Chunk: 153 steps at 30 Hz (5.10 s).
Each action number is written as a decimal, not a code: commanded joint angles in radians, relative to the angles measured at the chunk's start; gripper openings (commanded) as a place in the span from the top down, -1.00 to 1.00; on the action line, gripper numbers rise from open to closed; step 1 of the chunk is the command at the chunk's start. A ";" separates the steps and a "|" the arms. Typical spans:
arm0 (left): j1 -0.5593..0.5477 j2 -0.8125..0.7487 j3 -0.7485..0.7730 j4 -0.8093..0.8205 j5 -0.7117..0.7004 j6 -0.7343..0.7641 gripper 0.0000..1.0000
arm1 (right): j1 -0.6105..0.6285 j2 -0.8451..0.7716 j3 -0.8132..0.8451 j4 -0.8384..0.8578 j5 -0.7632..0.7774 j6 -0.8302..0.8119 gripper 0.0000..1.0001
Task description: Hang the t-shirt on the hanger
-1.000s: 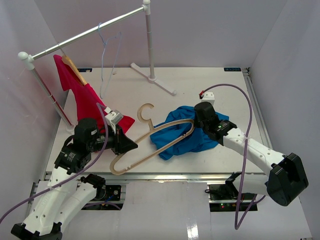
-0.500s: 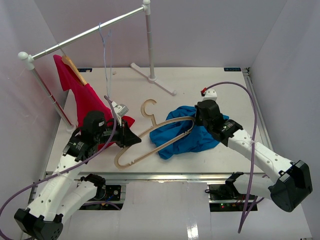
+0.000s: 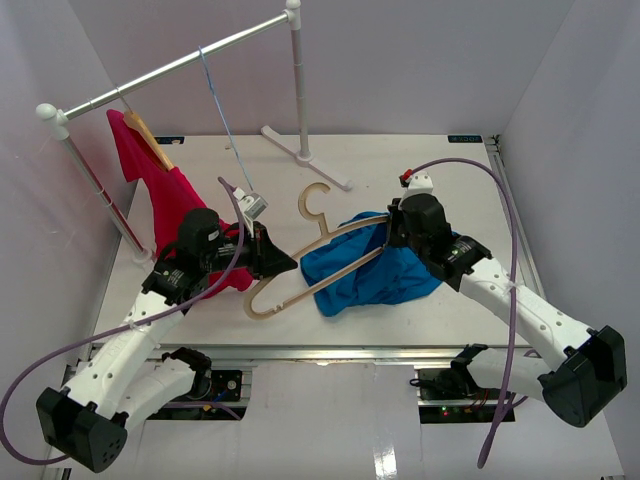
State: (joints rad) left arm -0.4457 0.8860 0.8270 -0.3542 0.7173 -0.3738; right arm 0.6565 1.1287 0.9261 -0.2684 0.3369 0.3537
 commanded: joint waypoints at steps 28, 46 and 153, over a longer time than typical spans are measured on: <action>-0.074 0.001 0.111 0.006 0.009 0.048 1.00 | 0.017 -0.101 0.180 -0.099 -0.233 -0.168 0.85; -0.223 0.165 0.036 0.310 -0.216 0.013 1.00 | 0.212 -0.088 0.179 -0.019 -0.176 -0.099 0.85; -0.228 -0.155 0.145 0.153 -0.526 -0.067 -0.39 | 0.255 -0.274 0.208 -0.166 -0.295 -0.505 0.85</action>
State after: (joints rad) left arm -0.6712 0.7587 0.9793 -0.0657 0.2794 -0.3846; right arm 0.9104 0.8931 1.1286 -0.5438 -0.1229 -0.2180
